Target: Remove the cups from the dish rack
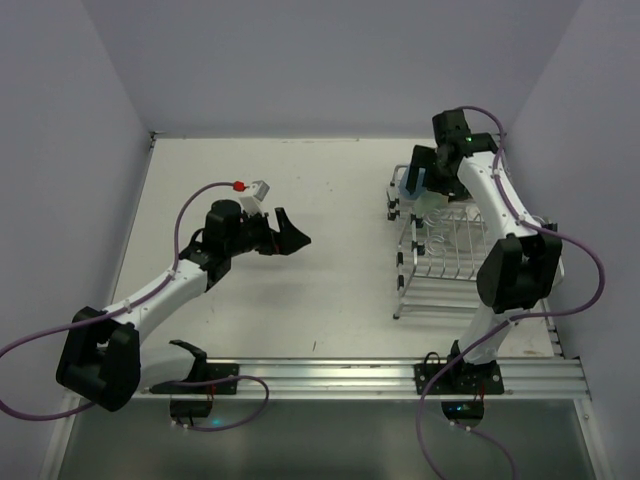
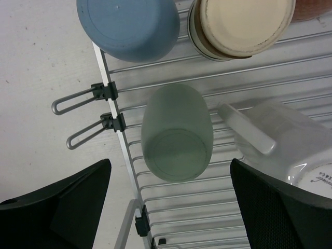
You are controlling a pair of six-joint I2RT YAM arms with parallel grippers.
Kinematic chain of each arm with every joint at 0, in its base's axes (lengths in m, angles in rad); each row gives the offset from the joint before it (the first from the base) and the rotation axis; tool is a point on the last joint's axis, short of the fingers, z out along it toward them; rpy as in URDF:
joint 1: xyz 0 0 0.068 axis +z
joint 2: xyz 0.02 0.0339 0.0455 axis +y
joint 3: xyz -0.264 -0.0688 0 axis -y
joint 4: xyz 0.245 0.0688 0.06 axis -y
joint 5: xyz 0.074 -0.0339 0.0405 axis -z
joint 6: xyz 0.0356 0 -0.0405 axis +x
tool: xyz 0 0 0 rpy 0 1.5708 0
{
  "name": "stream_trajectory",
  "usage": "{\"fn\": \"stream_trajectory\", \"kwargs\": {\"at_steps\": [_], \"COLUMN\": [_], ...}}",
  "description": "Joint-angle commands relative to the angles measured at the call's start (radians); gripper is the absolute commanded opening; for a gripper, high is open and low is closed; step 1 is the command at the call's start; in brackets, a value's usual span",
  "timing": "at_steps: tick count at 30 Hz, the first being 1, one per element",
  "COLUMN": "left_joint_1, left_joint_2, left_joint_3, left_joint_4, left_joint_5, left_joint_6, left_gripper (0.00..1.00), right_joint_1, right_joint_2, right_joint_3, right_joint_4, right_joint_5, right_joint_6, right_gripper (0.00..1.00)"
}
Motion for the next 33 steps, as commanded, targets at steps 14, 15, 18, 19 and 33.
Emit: {"fn": "stream_trajectory", "kwargs": {"at_steps": [14, 15, 18, 19, 33], "left_joint_1": [0.001, 0.001, 0.001, 0.001, 0.001], "left_joint_2": [-0.016, -0.017, -0.017, -0.017, -0.019], "left_joint_3": [0.026, 0.026, 0.026, 0.026, 0.024], "left_joint_4": [0.015, 0.015, 0.013, 0.013, 0.01], "left_joint_5": [0.011, 0.01, 0.011, 0.01, 0.007], "left_joint_6": [0.03, 0.03, 0.03, 0.031, 0.034], "left_gripper": [1.0, 1.0, 1.0, 1.0, 1.0], "right_joint_1": [0.002, 0.002, 0.002, 0.002, 0.002], "right_joint_2": [0.036, 0.051, 0.081, 0.087, 0.088], "right_joint_3": [-0.008, -0.004, 0.022, 0.032, 0.001], "right_joint_4": [0.036, 0.035, 0.022, 0.021, 0.044], "right_joint_5": [0.024, 0.022, 0.014, 0.01, 0.007], "right_joint_6": [-0.021, -0.019, -0.013, -0.013, 0.014], "right_gripper": [0.99, 0.99, 0.99, 0.99, 0.93]}}
